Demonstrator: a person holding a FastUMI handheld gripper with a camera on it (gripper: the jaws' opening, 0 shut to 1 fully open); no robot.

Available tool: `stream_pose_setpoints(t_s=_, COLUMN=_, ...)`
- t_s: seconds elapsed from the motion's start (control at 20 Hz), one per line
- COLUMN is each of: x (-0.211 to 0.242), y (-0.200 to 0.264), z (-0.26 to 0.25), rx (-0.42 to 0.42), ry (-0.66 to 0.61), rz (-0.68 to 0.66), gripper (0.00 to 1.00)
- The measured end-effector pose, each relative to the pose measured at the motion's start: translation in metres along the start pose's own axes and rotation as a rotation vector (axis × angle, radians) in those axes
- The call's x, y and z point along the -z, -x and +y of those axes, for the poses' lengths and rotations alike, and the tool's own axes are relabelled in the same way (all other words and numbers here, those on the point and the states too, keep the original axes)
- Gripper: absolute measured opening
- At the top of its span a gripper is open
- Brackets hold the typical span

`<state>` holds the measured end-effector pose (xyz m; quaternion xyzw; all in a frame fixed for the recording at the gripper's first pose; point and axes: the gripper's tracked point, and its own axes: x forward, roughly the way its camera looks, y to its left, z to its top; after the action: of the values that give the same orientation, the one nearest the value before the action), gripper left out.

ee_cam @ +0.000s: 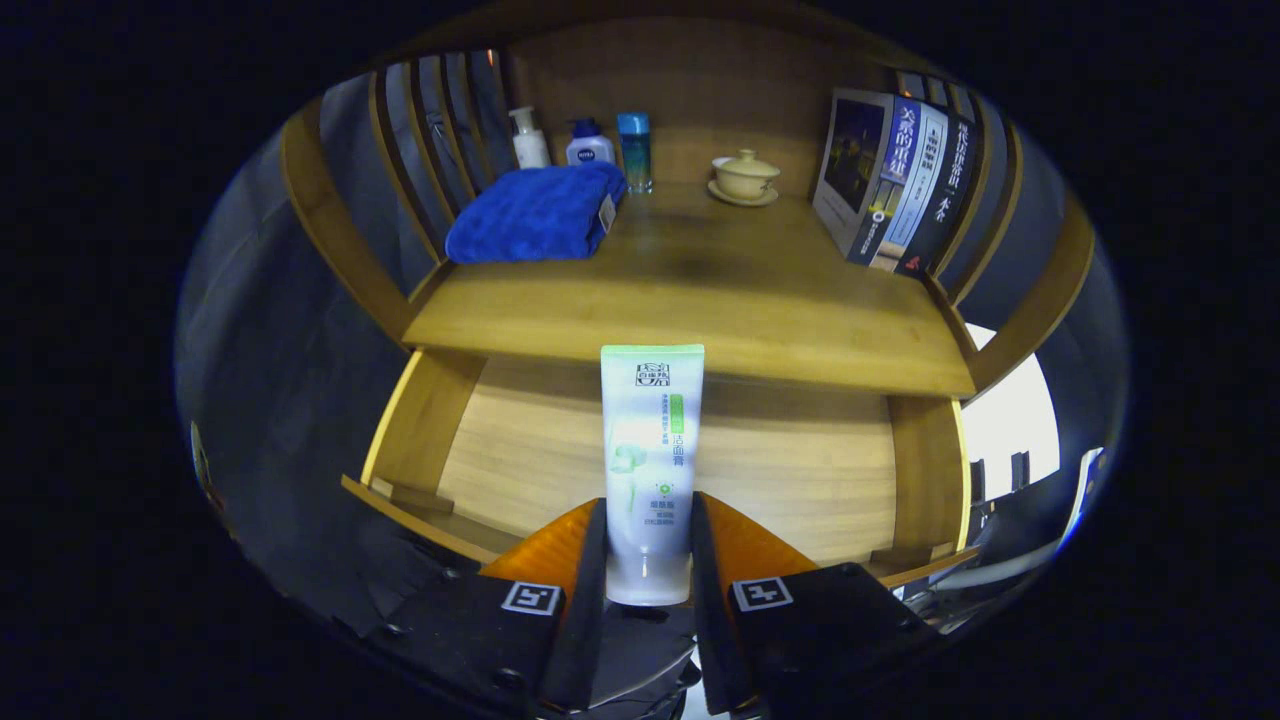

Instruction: Pull open the drawer, take out the items inside it, and place them on the countertop above the cabinet.

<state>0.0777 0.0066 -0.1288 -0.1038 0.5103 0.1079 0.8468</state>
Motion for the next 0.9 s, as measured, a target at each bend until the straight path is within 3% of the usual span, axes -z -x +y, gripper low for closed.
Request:
stream_pose_setpoints(t_s=0.6, x=-0.121, y=-0.049, z=-0.028, rx=0.103, ry=-0.091, rz=-0.105, gripper=0.49)
stream_pose_setpoints(t_s=0.9, x=-0.148, y=-0.088, z=-0.041, rx=0.164, ry=-0.113, rz=-0.131, gripper=0.48)
